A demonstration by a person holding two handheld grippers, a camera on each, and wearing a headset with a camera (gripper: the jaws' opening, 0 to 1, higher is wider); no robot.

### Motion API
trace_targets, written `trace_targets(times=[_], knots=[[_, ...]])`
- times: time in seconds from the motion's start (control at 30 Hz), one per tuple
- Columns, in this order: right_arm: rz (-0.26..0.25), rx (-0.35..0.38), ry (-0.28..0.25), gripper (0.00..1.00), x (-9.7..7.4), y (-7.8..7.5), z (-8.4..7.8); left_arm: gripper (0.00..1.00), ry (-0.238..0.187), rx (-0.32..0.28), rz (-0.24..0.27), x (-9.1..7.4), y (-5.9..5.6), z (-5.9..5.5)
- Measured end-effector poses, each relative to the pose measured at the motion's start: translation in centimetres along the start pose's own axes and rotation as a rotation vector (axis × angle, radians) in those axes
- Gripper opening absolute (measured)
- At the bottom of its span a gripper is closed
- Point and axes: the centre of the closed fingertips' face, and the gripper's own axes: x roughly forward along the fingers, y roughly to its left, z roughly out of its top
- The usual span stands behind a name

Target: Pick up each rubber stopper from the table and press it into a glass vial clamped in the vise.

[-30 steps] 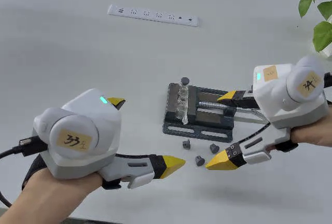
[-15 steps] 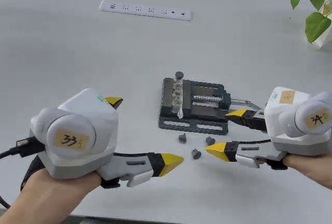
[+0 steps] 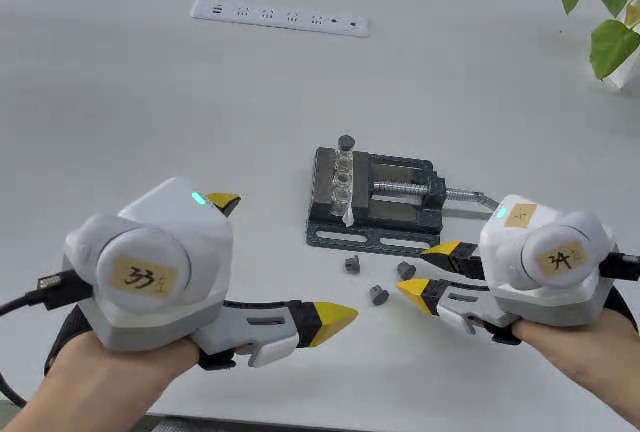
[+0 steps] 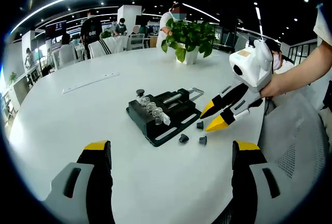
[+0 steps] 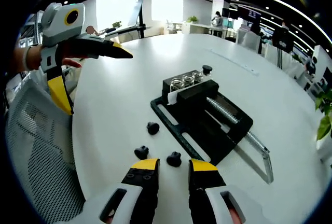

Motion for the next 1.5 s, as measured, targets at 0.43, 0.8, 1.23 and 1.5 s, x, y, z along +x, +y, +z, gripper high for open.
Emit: trace_targets(times=[0.43,0.8,1.23,1.5], knots=[[-0.031,0.023,-0.001,0.1,0.5,-0.2,0.2,0.96,0.01,-0.001,-0.007,0.2,-0.4,-0.3],[-0.035,0.016,0.01,0.09,0.4,-0.3,-0.2,0.96,0.011,-0.002,-0.011,0.3,-0.5,-0.5],[-0.008,-0.047,0.027,0.08,-0.4,-0.1,-0.1,0.94,0.017,-0.013,-0.023,0.6,-0.6,-0.8],[0.076,-0.18,0.058,0.08,-2.5,0.9,1.2,0.84,0.035,0.076,-0.065,0.8,-1.1,-0.5]])
